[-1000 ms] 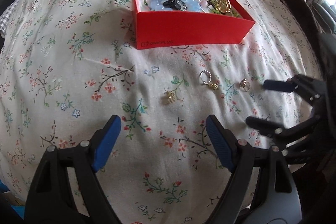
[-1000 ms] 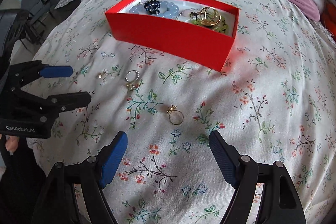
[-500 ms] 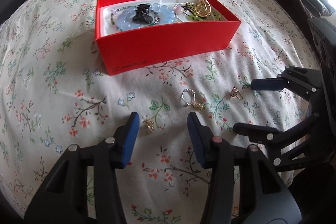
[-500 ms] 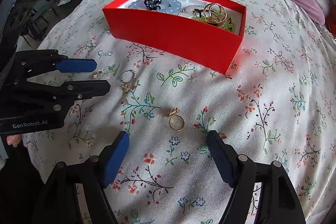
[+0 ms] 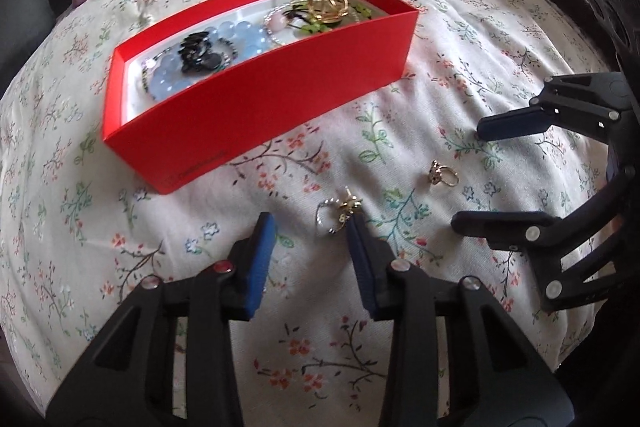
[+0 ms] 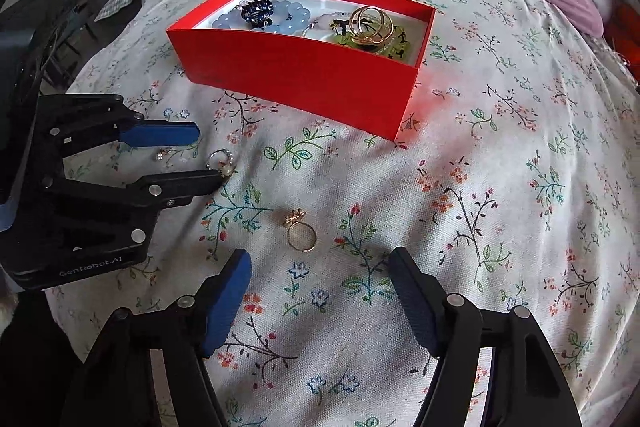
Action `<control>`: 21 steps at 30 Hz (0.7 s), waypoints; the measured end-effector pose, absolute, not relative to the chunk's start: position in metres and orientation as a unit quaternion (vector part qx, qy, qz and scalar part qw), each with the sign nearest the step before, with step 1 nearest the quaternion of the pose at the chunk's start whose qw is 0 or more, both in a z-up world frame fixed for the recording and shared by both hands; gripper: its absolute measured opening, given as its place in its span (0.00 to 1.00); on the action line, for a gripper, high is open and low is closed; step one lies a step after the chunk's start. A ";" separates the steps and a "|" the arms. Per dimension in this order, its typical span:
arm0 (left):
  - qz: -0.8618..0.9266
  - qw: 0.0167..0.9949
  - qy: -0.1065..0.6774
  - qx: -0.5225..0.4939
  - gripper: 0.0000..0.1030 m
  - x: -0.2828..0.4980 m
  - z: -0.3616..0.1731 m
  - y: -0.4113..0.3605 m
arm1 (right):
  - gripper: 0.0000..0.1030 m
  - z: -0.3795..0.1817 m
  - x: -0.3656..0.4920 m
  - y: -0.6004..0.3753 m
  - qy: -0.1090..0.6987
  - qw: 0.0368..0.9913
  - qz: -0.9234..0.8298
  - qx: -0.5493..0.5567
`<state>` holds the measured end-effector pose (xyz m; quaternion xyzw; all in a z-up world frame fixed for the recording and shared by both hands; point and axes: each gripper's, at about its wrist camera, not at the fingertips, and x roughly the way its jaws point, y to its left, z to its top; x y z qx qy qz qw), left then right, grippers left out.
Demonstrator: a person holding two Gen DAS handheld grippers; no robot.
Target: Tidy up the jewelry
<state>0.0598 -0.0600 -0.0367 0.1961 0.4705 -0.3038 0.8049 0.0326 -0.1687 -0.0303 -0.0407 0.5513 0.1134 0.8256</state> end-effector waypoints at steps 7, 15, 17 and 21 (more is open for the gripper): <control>-0.313 0.801 0.471 0.198 0.18 0.056 -0.038 -0.066 | 0.61 -0.029 0.031 -0.173 0.547 0.829 0.107 -0.042; -0.310 0.798 0.479 0.193 0.15 0.055 -0.035 -0.065 | 0.54 -0.028 0.031 -0.176 0.542 0.833 0.103 -0.042; -0.307 0.799 0.480 0.193 0.15 0.056 -0.034 -0.063 | 0.54 -0.028 0.033 -0.176 0.539 0.834 0.106 -0.042; -0.297 0.801 0.484 0.187 0.15 0.057 -0.032 -0.055 | 0.54 -0.028 0.036 -0.172 0.536 0.836 0.113 -0.042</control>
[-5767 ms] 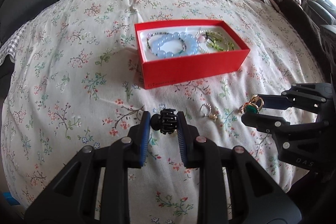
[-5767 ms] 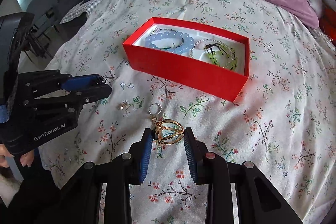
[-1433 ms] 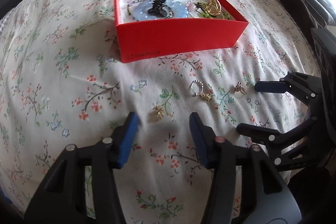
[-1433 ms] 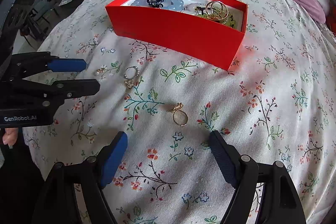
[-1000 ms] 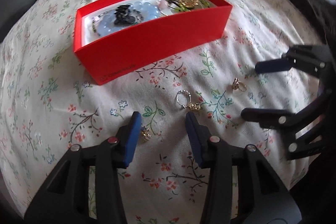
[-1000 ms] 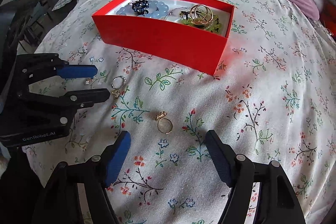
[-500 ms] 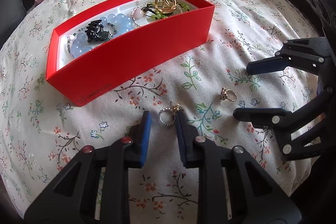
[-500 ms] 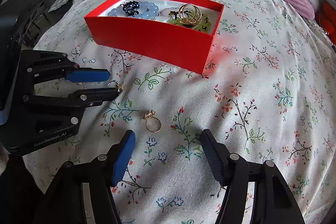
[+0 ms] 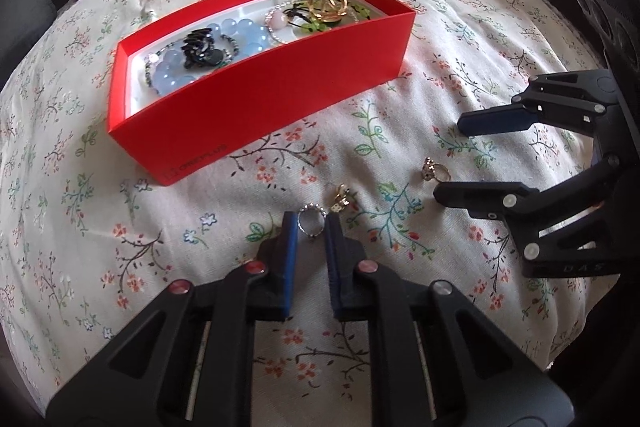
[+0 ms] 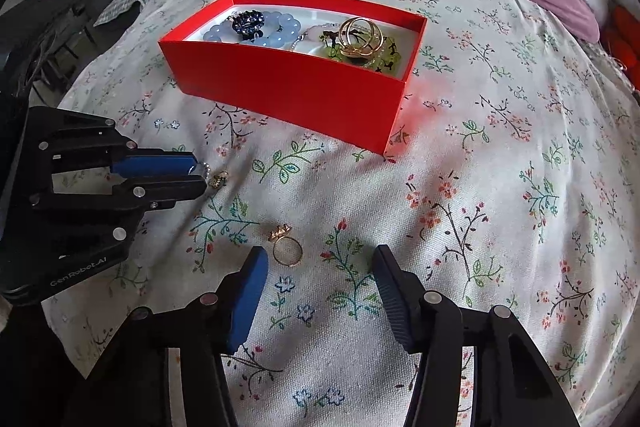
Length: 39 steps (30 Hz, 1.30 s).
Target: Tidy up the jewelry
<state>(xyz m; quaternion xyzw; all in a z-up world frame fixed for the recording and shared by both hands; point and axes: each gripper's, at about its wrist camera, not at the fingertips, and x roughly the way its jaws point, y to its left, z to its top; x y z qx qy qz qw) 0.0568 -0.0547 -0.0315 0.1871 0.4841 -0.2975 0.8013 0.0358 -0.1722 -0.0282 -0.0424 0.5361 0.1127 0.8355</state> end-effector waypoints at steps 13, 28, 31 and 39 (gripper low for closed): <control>-0.292 0.804 0.485 0.182 0.15 0.055 -0.022 -0.044 | 0.24 -0.032 0.043 -0.152 0.542 0.826 0.136 -0.067; -0.272 0.810 0.498 0.149 0.15 0.062 -0.013 -0.038 | 0.10 -0.025 0.042 -0.155 0.537 0.829 0.130 -0.085; -0.271 0.810 0.498 0.148 0.15 0.062 -0.012 -0.038 | 0.09 -0.020 0.041 -0.158 0.533 0.832 0.129 -0.082; -0.270 0.813 0.494 0.147 0.15 0.062 -0.007 -0.040 | 0.09 -0.010 0.040 -0.159 0.524 0.839 0.128 -0.077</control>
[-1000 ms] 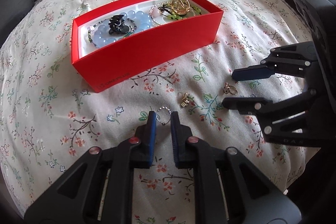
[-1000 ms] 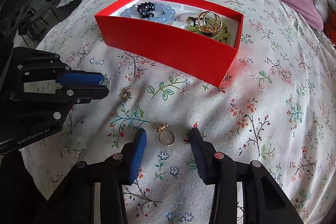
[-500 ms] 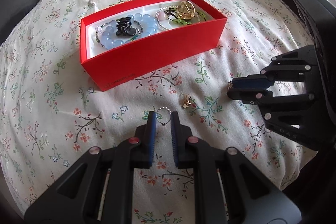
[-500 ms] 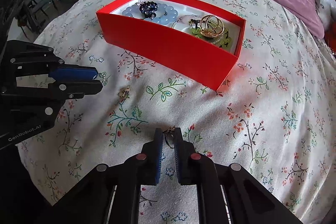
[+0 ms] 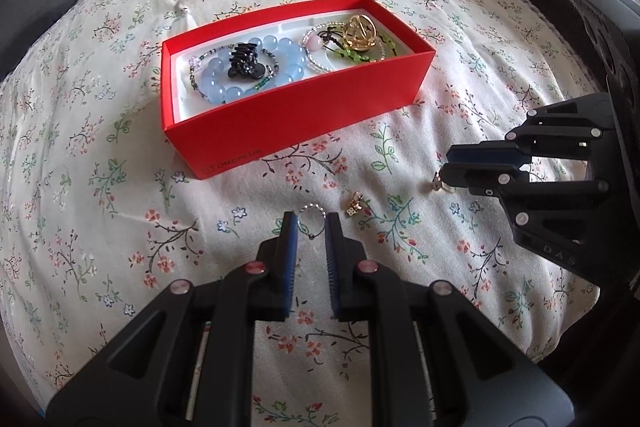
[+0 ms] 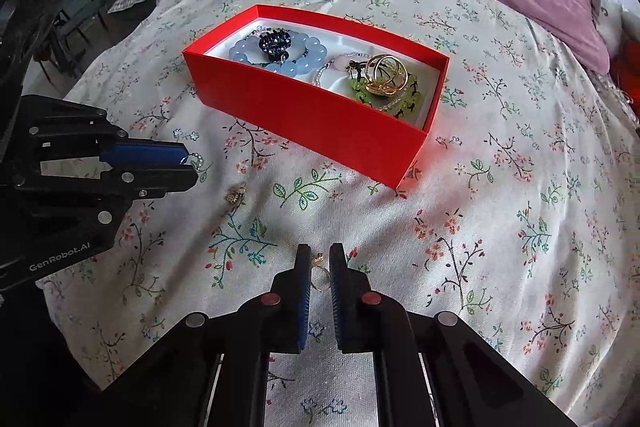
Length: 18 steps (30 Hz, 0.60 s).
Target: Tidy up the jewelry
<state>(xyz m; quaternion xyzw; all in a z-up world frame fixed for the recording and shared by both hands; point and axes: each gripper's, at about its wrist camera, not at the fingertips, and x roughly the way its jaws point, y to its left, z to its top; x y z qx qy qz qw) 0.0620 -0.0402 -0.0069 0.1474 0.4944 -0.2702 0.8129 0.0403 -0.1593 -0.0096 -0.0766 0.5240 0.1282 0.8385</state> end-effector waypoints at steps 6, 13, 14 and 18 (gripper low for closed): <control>-0.267 0.818 0.490 0.139 0.15 0.064 -0.001 -0.037 | 0.09 0.003 0.044 -0.169 0.513 0.848 0.126 -0.054; -0.265 0.821 0.488 0.135 0.15 0.065 0.003 -0.035 | 0.09 0.016 0.047 -0.183 0.501 0.856 0.126 -0.019; -0.265 0.821 0.487 0.134 0.15 0.065 0.004 -0.035 | 0.09 0.017 0.047 -0.185 0.499 0.857 0.126 -0.015; -0.266 0.821 0.487 0.131 0.15 0.065 0.006 -0.035 | 0.13 0.017 0.047 -0.183 0.498 0.855 0.143 -0.014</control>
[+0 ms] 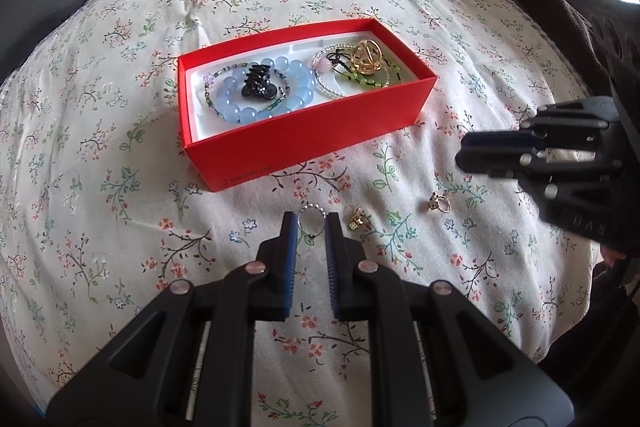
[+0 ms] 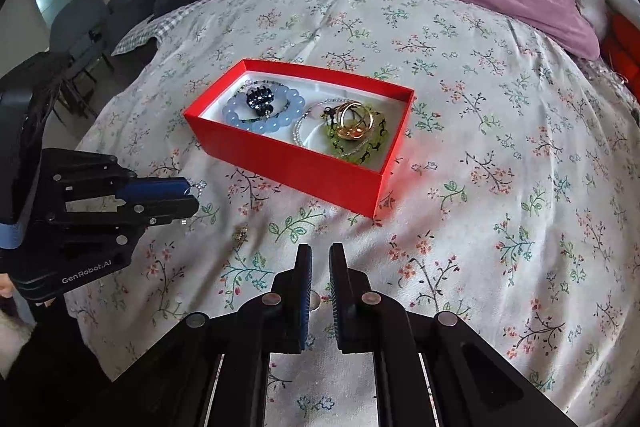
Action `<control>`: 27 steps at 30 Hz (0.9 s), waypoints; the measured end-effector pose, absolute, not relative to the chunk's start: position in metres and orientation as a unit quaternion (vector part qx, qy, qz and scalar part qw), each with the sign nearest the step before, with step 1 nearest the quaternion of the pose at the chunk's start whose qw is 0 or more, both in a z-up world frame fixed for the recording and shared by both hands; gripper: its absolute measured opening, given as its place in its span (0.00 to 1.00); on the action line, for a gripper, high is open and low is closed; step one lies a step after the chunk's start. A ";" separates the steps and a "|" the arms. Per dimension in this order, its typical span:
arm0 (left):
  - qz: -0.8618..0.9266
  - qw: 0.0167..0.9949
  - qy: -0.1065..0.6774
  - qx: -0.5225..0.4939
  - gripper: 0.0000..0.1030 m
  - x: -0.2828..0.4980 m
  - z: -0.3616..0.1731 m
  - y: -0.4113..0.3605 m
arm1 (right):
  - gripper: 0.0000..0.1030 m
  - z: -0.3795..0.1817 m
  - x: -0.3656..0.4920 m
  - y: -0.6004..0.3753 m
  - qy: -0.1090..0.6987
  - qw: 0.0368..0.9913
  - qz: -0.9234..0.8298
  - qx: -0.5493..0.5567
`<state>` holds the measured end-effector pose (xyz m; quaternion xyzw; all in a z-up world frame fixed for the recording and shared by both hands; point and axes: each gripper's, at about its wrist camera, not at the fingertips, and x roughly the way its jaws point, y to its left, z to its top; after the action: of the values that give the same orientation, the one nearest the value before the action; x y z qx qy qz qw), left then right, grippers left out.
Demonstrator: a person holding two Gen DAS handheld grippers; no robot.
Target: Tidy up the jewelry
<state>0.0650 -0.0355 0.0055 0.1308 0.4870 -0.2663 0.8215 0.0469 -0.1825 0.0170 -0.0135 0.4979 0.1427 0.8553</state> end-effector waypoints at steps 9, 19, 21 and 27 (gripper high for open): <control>-0.269 0.817 0.492 0.138 0.15 0.063 0.002 -0.037 | 0.49 -0.019 0.046 -0.157 0.536 0.824 0.166 -0.074; -0.269 0.816 0.494 0.138 0.15 0.063 0.001 -0.037 | 0.28 -0.034 0.044 -0.148 0.522 0.826 0.174 -0.116; -0.268 0.816 0.494 0.138 0.15 0.063 0.001 -0.037 | 0.18 -0.034 0.042 -0.146 0.522 0.826 0.179 -0.119; -0.267 0.817 0.492 0.134 0.15 0.064 0.003 -0.036 | 0.15 -0.032 0.040 -0.142 0.517 0.825 0.185 -0.136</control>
<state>0.0638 -0.0361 0.0029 0.1345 0.4924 -0.2674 0.8173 0.0397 -0.1421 -0.0319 -0.1356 0.5165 0.1848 0.8250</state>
